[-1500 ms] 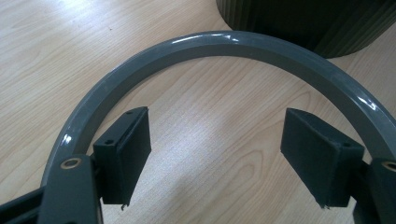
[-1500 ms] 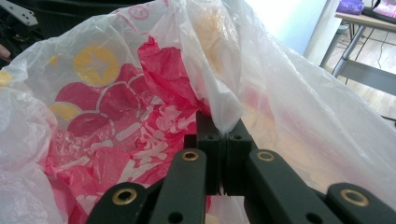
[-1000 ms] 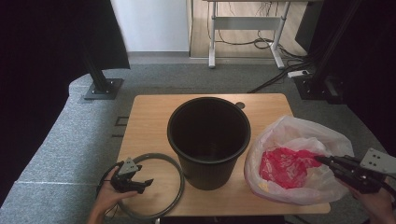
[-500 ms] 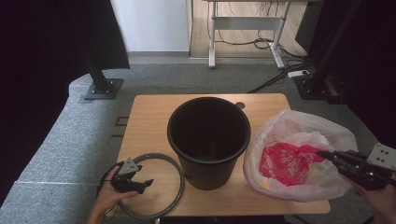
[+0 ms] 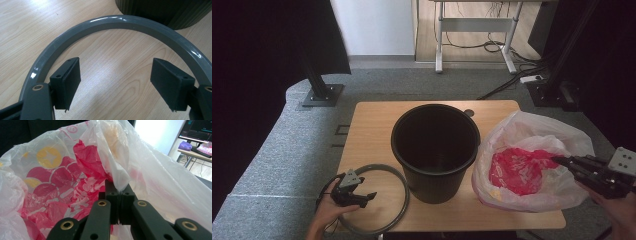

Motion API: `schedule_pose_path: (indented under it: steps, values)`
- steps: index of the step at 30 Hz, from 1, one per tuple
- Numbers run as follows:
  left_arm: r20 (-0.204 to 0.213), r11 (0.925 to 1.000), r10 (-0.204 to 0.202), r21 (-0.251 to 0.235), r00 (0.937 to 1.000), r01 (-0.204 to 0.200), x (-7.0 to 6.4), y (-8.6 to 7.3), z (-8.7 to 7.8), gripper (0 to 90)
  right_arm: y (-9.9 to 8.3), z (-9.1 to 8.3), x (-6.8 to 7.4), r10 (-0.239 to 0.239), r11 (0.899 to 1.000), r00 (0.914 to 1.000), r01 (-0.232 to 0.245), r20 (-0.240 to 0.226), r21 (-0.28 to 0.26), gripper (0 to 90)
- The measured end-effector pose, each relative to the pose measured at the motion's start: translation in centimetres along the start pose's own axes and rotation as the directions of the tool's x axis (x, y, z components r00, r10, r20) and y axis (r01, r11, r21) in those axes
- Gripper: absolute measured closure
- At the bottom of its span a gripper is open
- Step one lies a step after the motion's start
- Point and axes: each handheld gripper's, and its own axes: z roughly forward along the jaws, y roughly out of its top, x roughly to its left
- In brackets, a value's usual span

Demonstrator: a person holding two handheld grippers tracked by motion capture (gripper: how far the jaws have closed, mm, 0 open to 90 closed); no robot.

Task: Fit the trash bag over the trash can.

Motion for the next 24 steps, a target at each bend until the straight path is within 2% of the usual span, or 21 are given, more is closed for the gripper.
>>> schedule_pose_path:
  steps: [13, 24]
  values:
    - [0.005, 1.0, 0.002, 0.002, 1.0, -0.002, -0.1, 0.0, 0.0, 24.2, 2.0, 1.3, 0.2, -0.013, 1.0, 0.9997, 0.013, -0.02, -0.01, 88.1]
    - [0.005, 1.0, 0.002, 0.003, 1.0, -0.002, 0.0, 0.0, 0.0, 24.3, 2.7, 2.0, 0.1, -0.014, 1.0, 0.9995, 0.014, -0.029, -0.011, 88.1]
